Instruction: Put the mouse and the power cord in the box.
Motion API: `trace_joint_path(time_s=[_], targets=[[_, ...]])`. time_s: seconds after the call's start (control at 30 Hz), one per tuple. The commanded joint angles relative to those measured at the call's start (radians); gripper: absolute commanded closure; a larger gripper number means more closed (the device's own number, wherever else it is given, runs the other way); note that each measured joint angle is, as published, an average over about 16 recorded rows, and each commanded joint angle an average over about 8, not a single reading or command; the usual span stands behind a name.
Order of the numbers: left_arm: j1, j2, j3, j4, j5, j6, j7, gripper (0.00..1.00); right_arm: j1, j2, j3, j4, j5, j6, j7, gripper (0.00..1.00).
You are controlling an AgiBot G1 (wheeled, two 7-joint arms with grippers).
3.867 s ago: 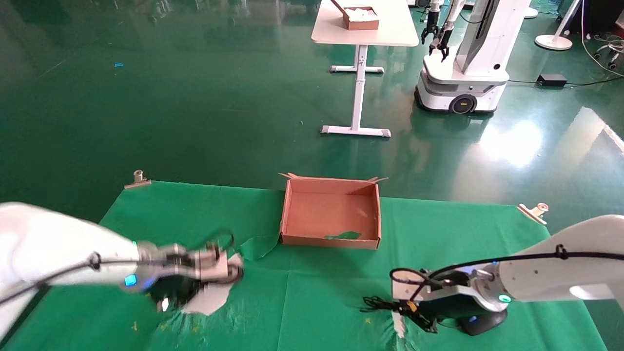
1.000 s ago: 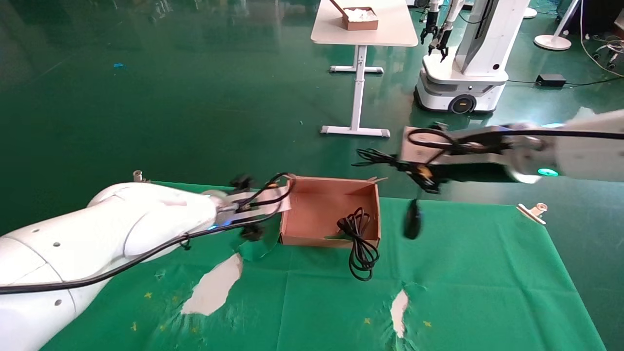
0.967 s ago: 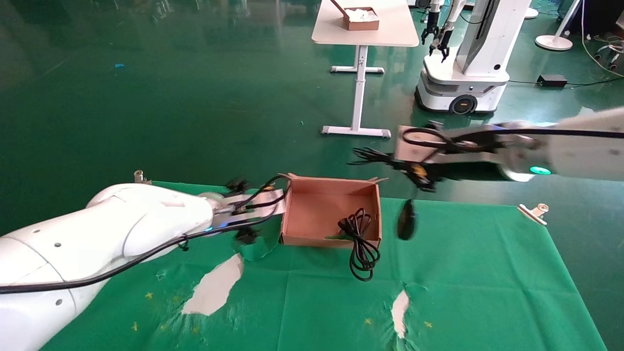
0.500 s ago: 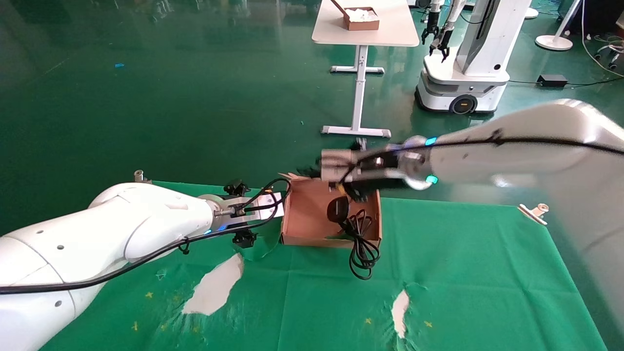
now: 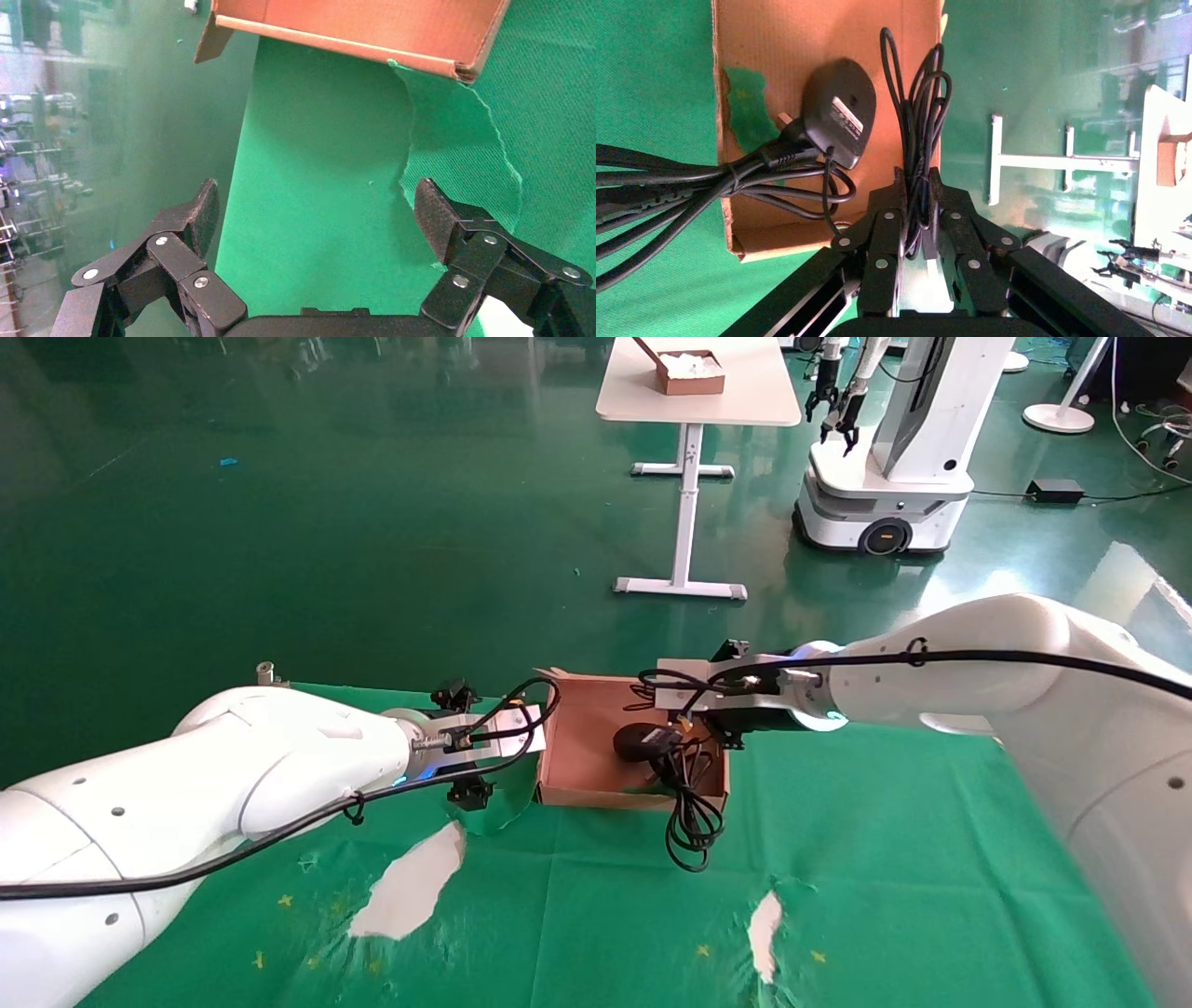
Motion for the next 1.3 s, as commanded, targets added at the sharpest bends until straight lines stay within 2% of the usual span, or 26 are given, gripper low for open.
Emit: trace_joint_path(time_s=[0.03, 0.63, 1.17, 1.3], targets=[[0.000, 0.000, 0.000, 0.000, 0.000, 0.000, 0.000, 0.00, -0.001, 0.002, 0.000, 0.004, 0.000, -0.001, -0.002, 0.00], [0.000, -0.012, -0.002, -0.018, -0.003, -0.003, 0.001, 0.00, -0.015, 0.030, 0.021, 0.050, 0.031, -0.039, -0.003, 0.00], [0.000, -0.023, 0.002, -0.046, 0.017, 0.003, -0.028, 0.00, -0.180, 0.219, 0.137, 0.276, 0.341, -0.209, 0.085, 0.00], [0.016, -0.040, -0.029, -0.062, -0.013, 0.024, -0.016, 0.00, -0.225, 0.270, 0.168, 0.337, 0.424, -0.255, 0.109, 0.00]])
